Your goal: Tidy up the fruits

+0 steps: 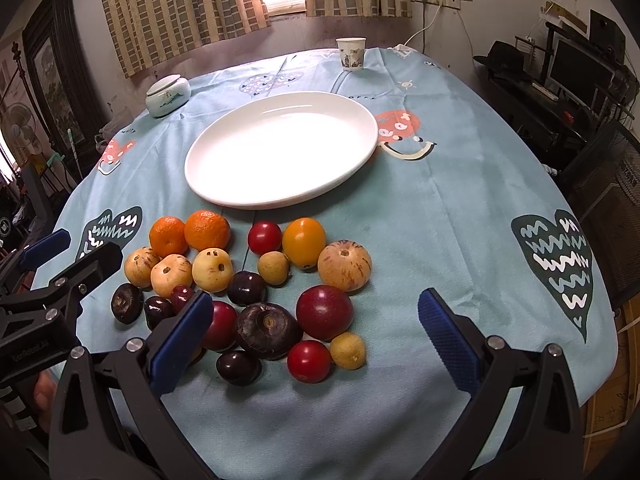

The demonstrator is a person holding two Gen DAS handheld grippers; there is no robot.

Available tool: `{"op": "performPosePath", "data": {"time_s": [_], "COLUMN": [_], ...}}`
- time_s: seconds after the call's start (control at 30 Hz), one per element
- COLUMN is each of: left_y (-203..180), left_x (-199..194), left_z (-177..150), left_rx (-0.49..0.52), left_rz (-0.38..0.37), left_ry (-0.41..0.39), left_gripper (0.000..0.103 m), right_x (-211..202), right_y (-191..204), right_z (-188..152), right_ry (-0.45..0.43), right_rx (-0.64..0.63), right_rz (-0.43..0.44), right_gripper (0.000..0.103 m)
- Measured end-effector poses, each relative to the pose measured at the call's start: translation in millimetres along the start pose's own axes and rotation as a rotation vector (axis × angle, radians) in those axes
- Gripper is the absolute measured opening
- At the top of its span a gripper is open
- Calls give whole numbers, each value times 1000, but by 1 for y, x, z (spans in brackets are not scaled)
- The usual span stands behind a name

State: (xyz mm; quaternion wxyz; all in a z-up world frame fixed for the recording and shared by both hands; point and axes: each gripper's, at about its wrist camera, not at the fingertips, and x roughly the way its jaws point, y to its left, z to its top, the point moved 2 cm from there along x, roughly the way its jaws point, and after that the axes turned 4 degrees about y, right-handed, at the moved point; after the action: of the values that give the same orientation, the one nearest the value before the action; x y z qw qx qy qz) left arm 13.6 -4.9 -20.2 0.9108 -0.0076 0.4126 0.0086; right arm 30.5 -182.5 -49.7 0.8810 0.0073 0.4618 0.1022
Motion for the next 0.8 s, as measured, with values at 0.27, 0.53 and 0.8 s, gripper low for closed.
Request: {"op": "performPosePath", "data": {"time_s": [0.27, 0.53, 0.8], "left_y": [1, 1, 2], "left_x": [0, 1, 1], "left_z": [0, 0, -1], "left_rx": [-2, -1, -2], "left_rz": [-2, -2, -2], "left_ry": [1, 2, 4], "left_gripper": [101, 101, 101], "right_x": [8, 7, 5], "right_y": [7, 4, 5], "right_z": [-3, 0, 0], "right_ry": [4, 6, 8], "right_rx": [1, 2, 1], "right_rz": [3, 4, 6], "right_gripper": [102, 102, 102]}}
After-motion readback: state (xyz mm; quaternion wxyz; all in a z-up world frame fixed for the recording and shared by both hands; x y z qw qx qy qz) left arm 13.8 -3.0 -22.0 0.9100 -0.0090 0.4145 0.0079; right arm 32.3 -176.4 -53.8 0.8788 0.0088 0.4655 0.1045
